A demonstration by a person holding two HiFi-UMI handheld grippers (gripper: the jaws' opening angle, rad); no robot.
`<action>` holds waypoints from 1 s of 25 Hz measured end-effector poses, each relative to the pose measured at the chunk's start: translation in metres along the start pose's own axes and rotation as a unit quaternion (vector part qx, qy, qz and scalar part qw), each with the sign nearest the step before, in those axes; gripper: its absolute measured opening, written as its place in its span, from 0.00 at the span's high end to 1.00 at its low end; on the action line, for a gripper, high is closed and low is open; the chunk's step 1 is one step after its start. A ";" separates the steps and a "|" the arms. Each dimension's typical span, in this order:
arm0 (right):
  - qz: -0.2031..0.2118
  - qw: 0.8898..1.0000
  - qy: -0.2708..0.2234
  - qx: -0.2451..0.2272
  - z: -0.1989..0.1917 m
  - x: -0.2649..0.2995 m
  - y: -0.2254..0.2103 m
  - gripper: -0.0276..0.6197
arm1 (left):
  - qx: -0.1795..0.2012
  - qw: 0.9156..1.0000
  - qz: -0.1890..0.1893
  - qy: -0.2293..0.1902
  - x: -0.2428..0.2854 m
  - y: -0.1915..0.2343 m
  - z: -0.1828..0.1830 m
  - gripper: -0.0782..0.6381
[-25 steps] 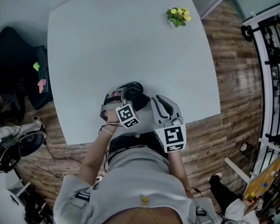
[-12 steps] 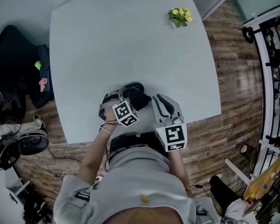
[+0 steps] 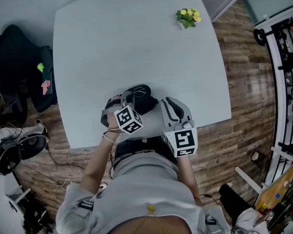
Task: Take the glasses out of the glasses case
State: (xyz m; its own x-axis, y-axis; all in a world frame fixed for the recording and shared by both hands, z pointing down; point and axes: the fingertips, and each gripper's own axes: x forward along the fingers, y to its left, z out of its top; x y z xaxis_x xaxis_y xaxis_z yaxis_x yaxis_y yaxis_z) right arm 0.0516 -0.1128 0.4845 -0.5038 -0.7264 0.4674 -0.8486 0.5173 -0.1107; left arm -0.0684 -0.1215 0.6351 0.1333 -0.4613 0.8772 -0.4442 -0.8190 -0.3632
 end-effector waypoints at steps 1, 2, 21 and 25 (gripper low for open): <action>0.001 1.000 -0.003 -0.001 0.001 0.000 0.000 0.86 | -0.003 1.000 -0.002 -0.001 -0.001 0.000 0.000 0.85; 0.001 1.000 -0.005 -0.001 0.001 -0.001 0.000 0.86 | -0.005 1.000 -0.003 -0.002 -0.003 0.000 0.000 0.85; 0.019 0.999 -0.035 -0.023 0.015 -0.017 0.007 0.91 | -0.048 0.998 -0.027 -0.009 -0.050 -0.007 -0.008 0.85; 0.023 0.999 -0.037 -0.032 0.018 -0.021 0.010 0.91 | -0.048 0.998 -0.024 -0.011 -0.062 -0.007 -0.005 0.85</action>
State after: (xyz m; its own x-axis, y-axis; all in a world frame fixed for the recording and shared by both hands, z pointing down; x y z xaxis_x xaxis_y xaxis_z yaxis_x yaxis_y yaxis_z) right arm 0.0514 -0.1001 0.4580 -0.5539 -0.7317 0.3971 -0.8138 0.5766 -0.0728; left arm -0.0784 -0.0857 0.5853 0.1753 -0.4301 0.8856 -0.5199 -0.8043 -0.2877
